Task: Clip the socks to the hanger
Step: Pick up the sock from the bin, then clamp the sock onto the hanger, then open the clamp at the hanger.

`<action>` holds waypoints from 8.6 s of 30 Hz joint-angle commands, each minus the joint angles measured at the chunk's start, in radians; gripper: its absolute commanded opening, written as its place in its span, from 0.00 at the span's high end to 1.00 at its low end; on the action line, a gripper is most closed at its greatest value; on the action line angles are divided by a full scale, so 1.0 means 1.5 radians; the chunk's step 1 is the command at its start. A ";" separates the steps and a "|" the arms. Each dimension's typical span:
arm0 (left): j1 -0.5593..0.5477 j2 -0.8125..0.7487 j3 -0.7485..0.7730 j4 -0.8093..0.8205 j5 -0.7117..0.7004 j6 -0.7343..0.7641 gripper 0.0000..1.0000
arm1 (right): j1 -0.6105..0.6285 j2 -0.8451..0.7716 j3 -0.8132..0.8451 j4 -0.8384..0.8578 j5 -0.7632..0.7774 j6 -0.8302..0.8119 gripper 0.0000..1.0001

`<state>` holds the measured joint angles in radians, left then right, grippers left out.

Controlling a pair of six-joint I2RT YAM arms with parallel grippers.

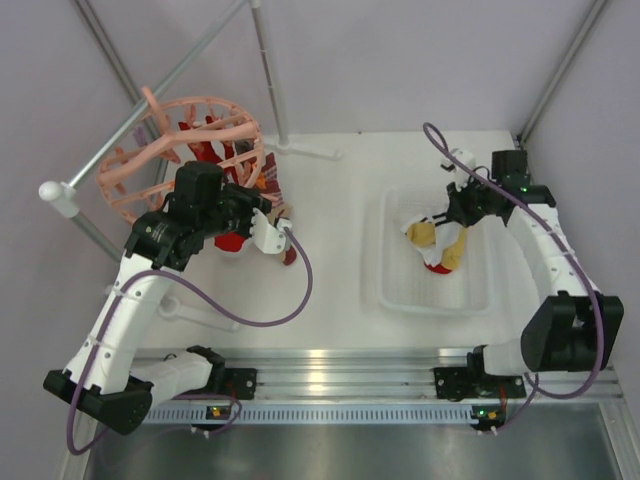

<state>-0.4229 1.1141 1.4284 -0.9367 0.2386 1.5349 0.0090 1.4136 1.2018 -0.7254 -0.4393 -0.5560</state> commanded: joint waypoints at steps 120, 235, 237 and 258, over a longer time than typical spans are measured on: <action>0.002 -0.156 -0.262 0.284 0.148 0.093 1.00 | 0.405 0.170 0.302 0.358 -0.402 0.326 1.00; 0.033 -0.236 -0.038 0.292 -0.030 -1.041 0.46 | 0.573 0.110 0.071 0.785 -0.193 0.386 0.39; 0.043 -0.239 -0.035 0.295 -0.016 -1.055 0.46 | 0.591 0.128 0.085 0.806 -0.195 0.386 0.39; 0.074 -0.276 -0.069 0.326 0.003 -1.088 0.43 | 0.647 0.344 0.239 0.881 -0.169 0.429 0.39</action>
<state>-0.3176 0.7105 1.3308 -0.5152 0.2382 -0.0803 0.9607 1.9049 1.4834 0.5121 -0.7113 0.0761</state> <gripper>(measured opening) 0.568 0.608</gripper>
